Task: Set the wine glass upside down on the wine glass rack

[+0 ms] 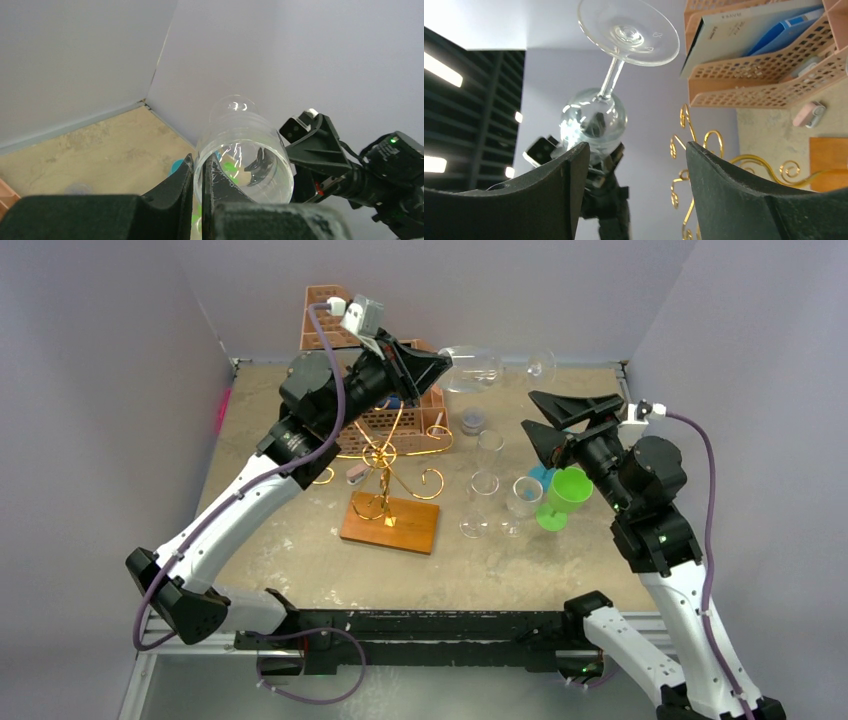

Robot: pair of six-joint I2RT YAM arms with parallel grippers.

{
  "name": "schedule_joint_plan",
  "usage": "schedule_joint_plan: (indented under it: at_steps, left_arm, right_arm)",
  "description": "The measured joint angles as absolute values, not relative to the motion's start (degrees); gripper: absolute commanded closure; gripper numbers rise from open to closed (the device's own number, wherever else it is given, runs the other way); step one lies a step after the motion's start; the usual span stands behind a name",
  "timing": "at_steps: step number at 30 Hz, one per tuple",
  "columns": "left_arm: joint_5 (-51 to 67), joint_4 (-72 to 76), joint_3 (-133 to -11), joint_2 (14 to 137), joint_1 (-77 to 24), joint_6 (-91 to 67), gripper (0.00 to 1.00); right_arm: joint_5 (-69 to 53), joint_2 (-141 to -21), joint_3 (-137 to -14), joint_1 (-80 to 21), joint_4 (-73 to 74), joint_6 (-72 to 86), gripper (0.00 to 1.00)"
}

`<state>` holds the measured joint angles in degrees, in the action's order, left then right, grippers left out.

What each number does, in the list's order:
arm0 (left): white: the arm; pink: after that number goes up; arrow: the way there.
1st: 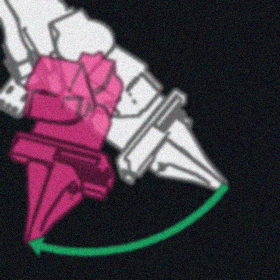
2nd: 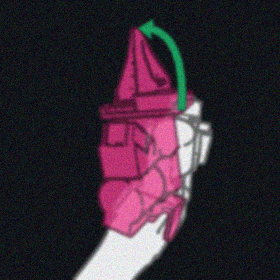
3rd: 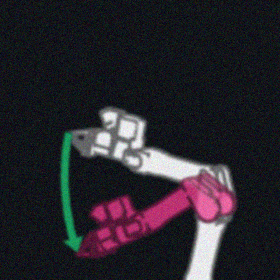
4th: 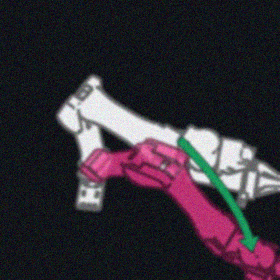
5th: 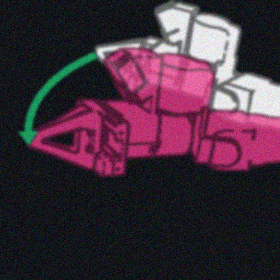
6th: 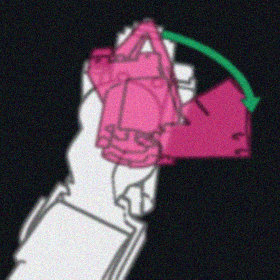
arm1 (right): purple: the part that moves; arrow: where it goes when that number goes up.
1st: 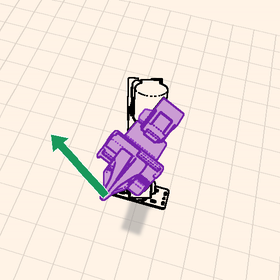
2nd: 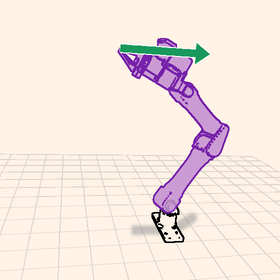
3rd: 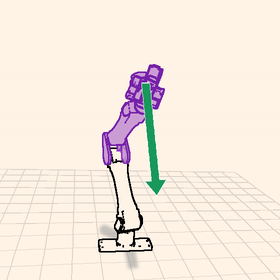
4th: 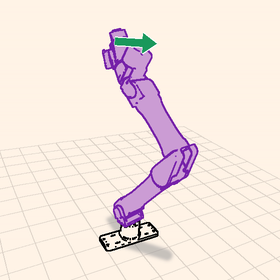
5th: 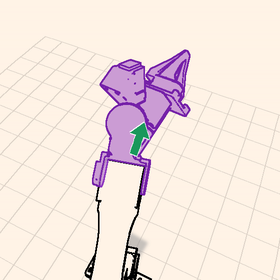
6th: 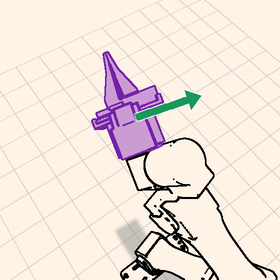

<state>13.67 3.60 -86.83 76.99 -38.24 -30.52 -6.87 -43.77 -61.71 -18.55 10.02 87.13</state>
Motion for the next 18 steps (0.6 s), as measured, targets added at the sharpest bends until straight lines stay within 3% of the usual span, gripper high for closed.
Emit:
schedule_joint_plan:
  at_steps: [6, 10, 18]
  left_arm:
    - [13.43, 11.66, -81.95, 76.99, -39.62, -27.16, 1.0]
    - [14.57, 15.0, -80.73, 77.49, -40.07, -26.0, 1.0]
    - [14.46, 20.18, -79.79, 78.26, -42.37, -24.18, 1.0]
  right_arm:
    - [-1.5, -43.66, -62.46, -18.55, 10.55, 91.96, 0.34]
    - [0.56, -45.65, -64.88, -18.55, 10.83, 93.71, 0.47]
    - [1.06, -50.35, -68.16, -18.72, 11.16, 94.74, 0.48]
